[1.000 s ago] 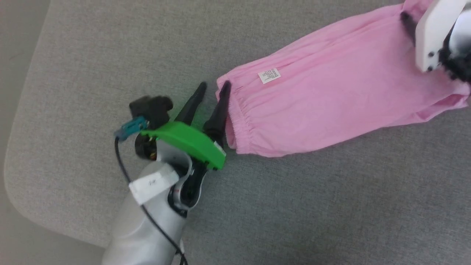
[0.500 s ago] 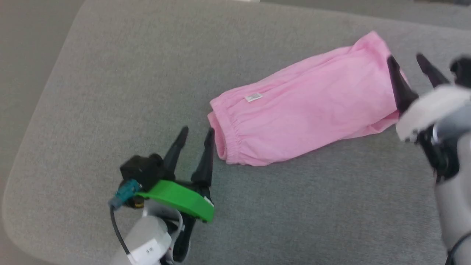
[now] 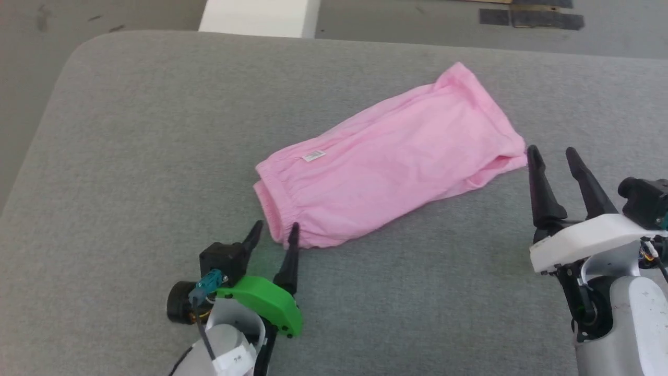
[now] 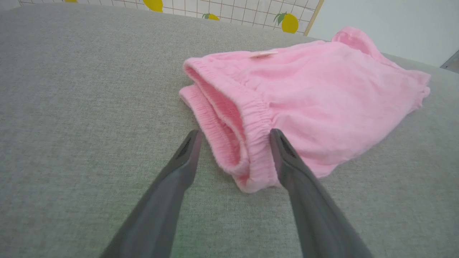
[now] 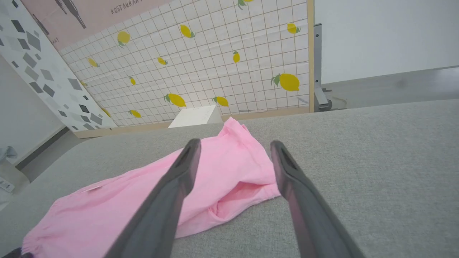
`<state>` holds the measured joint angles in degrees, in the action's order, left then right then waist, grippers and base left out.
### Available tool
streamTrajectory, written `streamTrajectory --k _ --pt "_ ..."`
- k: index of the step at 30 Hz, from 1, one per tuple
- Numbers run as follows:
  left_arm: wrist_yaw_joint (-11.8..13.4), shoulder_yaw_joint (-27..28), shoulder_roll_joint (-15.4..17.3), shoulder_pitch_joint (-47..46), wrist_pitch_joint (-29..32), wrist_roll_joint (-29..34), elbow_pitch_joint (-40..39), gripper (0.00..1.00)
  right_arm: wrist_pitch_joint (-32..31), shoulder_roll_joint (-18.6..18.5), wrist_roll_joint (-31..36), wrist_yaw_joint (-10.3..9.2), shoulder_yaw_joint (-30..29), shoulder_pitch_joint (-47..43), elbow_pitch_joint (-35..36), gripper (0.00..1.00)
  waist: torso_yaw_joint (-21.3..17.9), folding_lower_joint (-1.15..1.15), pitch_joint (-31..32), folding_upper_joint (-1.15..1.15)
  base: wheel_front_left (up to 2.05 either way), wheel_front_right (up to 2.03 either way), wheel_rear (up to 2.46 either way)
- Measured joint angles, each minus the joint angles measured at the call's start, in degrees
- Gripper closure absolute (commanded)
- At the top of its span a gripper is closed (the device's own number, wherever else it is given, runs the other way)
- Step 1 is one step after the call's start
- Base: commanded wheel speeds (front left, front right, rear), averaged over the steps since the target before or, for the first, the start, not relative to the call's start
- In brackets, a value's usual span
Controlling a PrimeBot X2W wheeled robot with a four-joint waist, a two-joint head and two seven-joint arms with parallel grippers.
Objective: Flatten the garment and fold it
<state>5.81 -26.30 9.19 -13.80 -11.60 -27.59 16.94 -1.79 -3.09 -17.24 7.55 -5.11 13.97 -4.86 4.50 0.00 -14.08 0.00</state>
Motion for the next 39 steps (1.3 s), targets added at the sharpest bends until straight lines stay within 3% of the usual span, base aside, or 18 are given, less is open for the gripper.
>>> streamTrajectory --k 4,11,12,13,14,19,25,31,35,36,37,38,39 --pt "2.8 0.3 -0.4 -1.0 2.5 0.5 3.6 0.00 0.4 0.1 -0.3 0.00 0.2 -0.1 0.3 0.00 -1.4 0.00 -0.2 0.00 0.00 0.00 0.00" --pt "3.4 -0.3 -1.3 -2.5 10.8 -1.3 6.7 0.00 0.2 0.1 0.7 0.00 -0.2 -0.7 0.2 0.00 -2.1 0.00 -0.7 0.00 0.00 0.00 0.00" --pt "3.4 -0.3 -1.3 -2.8 11.4 -1.6 6.6 0.56 -0.1 0.1 1.5 0.00 -0.6 -0.7 0.0 0.00 -2.1 0.00 -0.7 0.00 0.00 0.00 0.00" --pt "3.5 -0.3 -1.4 -3.0 11.5 -1.9 6.5 0.74 -0.5 0.1 2.4 0.00 -0.9 -0.6 -0.3 0.00 -2.0 0.00 -0.8 0.00 0.00 0.00 0.00" --pt "3.5 -0.3 -1.4 -3.1 11.5 -2.2 6.4 1.00 -0.8 0.1 2.9 0.00 -1.1 -0.3 -0.8 0.00 -1.8 0.00 -0.9 0.00 0.00 0.00 0.00" --pt "2.8 -0.5 -1.5 -3.7 11.9 -2.7 5.9 1.00 -2.1 0.2 5.5 0.00 -1.8 4.5 -5.2 0.00 -1.1 0.00 -1.6 0.00 0.00 0.00 0.00" --pt "1.8 -1.2 -1.7 -4.5 11.5 -2.7 5.6 1.00 -5.6 0.2 9.5 0.00 -4.5 13.0 -15.6 0.00 0.1 0.00 -2.7 0.00 0.00 0.00 0.00" --pt "0.9 -2.3 -2.4 -5.8 11.2 -2.8 5.8 1.00 -16.2 0.2 14.1 0.00 -7.7 20.3 -27.3 0.00 1.5 0.00 -4.1 0.00 0.00 0.00 0.00" --pt "0.3 -2.7 -2.8 -6.5 10.5 -2.8 6.3 1.00 -22.4 0.1 17.0 0.00 -8.1 22.7 -30.9 0.00 2.2 0.00 -4.7 0.00 0.00 0.00 0.00" --pt "0.3 -2.8 -2.8 -6.6 10.4 -2.8 6.3 1.00 -24.0 0.1 17.6 0.00 -8.2 23.5 -31.2 0.07 2.4 0.00 -4.9 0.00 0.00 0.00 0.00" --pt "0.3 -2.8 -2.9 -6.7 10.2 -2.8 6.4 1.00 -25.5 0.1 18.1 0.00 -8.4 24.2 -31.4 0.52 2.5 0.00 -5.0 0.00 0.00 0.00 0.00" --pt "0.3 -2.8 -3.0 -6.8 10.1 -2.9 6.5 1.00 -26.7 0.1 18.5 0.00 -8.6 24.6 -31.4 0.60 2.5 0.00 -5.1 0.00 0.00 0.00 0.00" --pt "0.3 -2.9 -3.1 -6.8 10.0 -2.9 6.6 1.00 -27.8 0.0 19.1 0.00 -8.7 24.9 -31.3 0.75 2.5 0.00 -5.1 0.00 0.00 0.00 0.00"
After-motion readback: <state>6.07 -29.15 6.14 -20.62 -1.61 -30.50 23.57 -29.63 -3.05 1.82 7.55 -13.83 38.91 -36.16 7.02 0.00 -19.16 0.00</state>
